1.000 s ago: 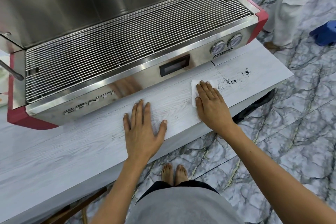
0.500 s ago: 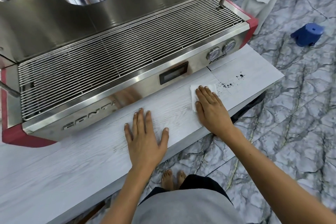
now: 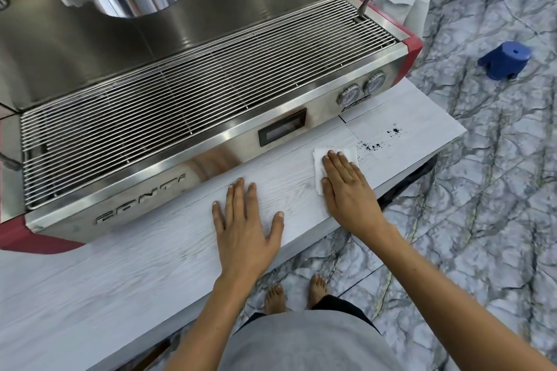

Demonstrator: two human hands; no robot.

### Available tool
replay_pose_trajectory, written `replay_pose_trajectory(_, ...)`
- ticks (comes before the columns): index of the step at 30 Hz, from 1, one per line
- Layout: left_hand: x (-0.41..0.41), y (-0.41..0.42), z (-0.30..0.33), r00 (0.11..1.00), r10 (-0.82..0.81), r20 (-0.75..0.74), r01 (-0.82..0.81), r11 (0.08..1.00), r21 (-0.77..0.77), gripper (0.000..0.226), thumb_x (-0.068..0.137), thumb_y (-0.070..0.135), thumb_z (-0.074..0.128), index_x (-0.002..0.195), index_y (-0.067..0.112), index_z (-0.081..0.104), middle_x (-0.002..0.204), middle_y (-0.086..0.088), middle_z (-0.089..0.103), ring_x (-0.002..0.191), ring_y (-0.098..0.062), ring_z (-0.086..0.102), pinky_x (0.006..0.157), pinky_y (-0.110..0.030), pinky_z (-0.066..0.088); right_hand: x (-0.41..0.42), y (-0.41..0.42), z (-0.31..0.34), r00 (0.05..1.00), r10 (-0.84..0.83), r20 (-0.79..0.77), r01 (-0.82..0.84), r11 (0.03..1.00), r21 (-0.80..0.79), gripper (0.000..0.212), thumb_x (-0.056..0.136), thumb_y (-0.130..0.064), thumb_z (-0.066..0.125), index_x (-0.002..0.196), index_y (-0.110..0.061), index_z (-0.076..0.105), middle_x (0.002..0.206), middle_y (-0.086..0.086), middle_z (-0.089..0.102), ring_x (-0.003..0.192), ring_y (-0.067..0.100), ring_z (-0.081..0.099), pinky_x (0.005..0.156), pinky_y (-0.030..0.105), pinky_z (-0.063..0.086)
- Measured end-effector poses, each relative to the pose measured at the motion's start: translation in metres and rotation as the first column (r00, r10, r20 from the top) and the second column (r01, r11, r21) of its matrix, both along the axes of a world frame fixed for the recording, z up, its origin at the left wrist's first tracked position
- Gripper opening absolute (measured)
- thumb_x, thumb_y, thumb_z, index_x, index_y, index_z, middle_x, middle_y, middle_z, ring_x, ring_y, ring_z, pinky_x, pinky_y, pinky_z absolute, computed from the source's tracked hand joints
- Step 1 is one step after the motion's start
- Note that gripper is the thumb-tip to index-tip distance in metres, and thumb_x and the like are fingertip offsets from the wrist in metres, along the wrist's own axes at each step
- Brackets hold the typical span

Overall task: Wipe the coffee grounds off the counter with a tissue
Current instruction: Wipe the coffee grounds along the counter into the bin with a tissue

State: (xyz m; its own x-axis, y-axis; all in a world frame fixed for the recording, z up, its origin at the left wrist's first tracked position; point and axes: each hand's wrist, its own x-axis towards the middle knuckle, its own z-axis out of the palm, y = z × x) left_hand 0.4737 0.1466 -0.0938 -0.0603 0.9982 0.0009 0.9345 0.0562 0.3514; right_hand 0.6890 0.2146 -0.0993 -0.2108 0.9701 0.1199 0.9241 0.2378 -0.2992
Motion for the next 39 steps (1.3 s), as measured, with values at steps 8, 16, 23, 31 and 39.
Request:
replay_pose_trajectory(8,0.015,0.008,0.000,0.999,0.041,0.012,-0.041,0.999,-0.007,0.078,0.094,0.063,0.029,0.156,0.016,0.022,0.167,-0.004,0.010,0.154,-0.020,0.002,0.123,-0.050,-0.002,0.011,0.005,-0.002,0.999,0.053,-0.009,-0.053,0.999,0.001,0.054,0.101,-0.032,0.026,0.145,-0.004,0.037,0.153,0.013,0.033,0.144,0.024,0.026,0.118,0.044,0.024)
replay_pose_trajectory(16,0.028,0.015,0.000,0.998,0.070,0.003,-0.070,0.998,-0.009,0.078,0.093,0.063,0.027,0.155,0.015,0.024,0.167,-0.004,0.010,0.154,-0.019,0.002,0.124,-0.050,-0.001,0.038,0.022,0.000,0.998,0.067,-0.005,-0.067,0.998,0.000,0.053,0.101,-0.032,0.026,0.144,-0.003,0.039,0.152,0.014,0.035,0.143,0.026,0.028,0.117,0.044,0.024)
replay_pose_trajectory(23,0.038,0.017,0.001,0.996,0.089,0.002,-0.089,0.996,-0.010,0.078,0.093,0.063,0.027,0.155,0.015,0.024,0.167,-0.004,0.010,0.154,-0.019,0.002,0.124,-0.049,-0.002,0.054,0.033,0.000,0.997,0.072,0.003,-0.072,0.997,-0.008,0.055,0.101,-0.033,0.025,0.144,-0.003,0.039,0.152,0.015,0.036,0.143,0.027,0.029,0.117,0.045,0.025)
replay_pose_trajectory(31,0.040,0.017,0.002,0.994,0.106,-0.003,-0.106,0.994,-0.010,0.078,0.093,0.064,0.026,0.156,0.017,0.023,0.167,-0.002,0.009,0.154,-0.017,0.001,0.124,-0.046,-0.005,0.053,0.033,0.000,0.998,0.066,-0.004,-0.066,0.998,-0.009,0.055,0.101,-0.033,0.025,0.144,-0.002,0.038,0.152,0.014,0.035,0.143,0.027,0.029,0.117,0.045,0.025)
replay_pose_trajectory(39,0.041,0.017,0.001,0.994,0.112,-0.013,-0.113,0.994,-0.007,0.080,0.093,0.065,0.025,0.156,0.016,0.024,0.167,-0.003,0.010,0.154,-0.018,0.002,0.124,-0.046,-0.004,0.053,0.036,0.002,0.997,0.080,-0.001,-0.080,0.997,-0.016,0.054,0.100,-0.031,0.025,0.144,-0.002,0.039,0.151,0.015,0.036,0.143,0.028,0.029,0.116,0.046,0.026)
